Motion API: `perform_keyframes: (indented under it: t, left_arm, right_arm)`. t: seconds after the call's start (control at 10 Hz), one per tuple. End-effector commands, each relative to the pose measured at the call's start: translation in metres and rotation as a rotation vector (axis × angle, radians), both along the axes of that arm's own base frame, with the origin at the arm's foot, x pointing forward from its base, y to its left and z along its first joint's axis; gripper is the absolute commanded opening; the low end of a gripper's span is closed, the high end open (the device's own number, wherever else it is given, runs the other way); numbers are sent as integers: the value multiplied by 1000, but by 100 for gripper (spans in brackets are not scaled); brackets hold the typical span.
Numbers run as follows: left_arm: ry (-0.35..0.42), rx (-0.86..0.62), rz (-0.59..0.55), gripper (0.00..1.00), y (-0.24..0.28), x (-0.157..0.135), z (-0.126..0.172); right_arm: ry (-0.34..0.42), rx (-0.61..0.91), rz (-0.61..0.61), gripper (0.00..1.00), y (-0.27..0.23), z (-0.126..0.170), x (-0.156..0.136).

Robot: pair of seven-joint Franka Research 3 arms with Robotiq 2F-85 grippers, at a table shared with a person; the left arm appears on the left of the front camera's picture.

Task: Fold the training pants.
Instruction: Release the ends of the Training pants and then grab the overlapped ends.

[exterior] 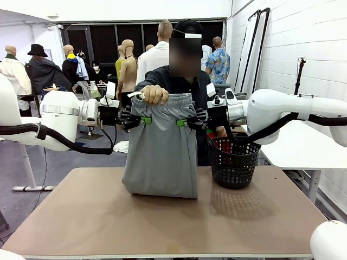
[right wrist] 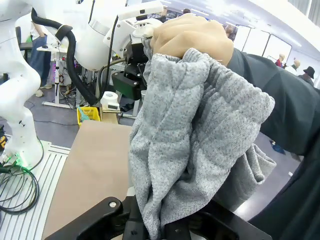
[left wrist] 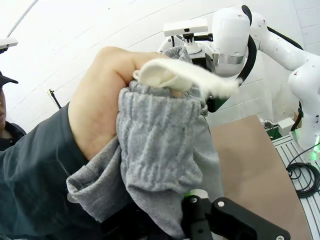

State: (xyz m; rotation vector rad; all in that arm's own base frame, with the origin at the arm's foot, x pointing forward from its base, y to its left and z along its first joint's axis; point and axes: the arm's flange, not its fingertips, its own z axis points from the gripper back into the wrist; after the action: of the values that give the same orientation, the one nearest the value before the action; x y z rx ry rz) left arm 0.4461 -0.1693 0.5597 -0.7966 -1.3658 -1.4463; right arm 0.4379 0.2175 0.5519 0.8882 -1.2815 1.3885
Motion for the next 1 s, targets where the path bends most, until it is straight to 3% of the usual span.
perform_keyframes:
  t: [0.0,0.9]
  left_arm:
    - [-18,-25,3,0,0,-3,-1]
    - [-18,-25,3,0,0,-3,-1]
  right_arm:
    - [1,-2,1,0,3,4,-3]
    - [1,-2,1,0,3,4,-3]
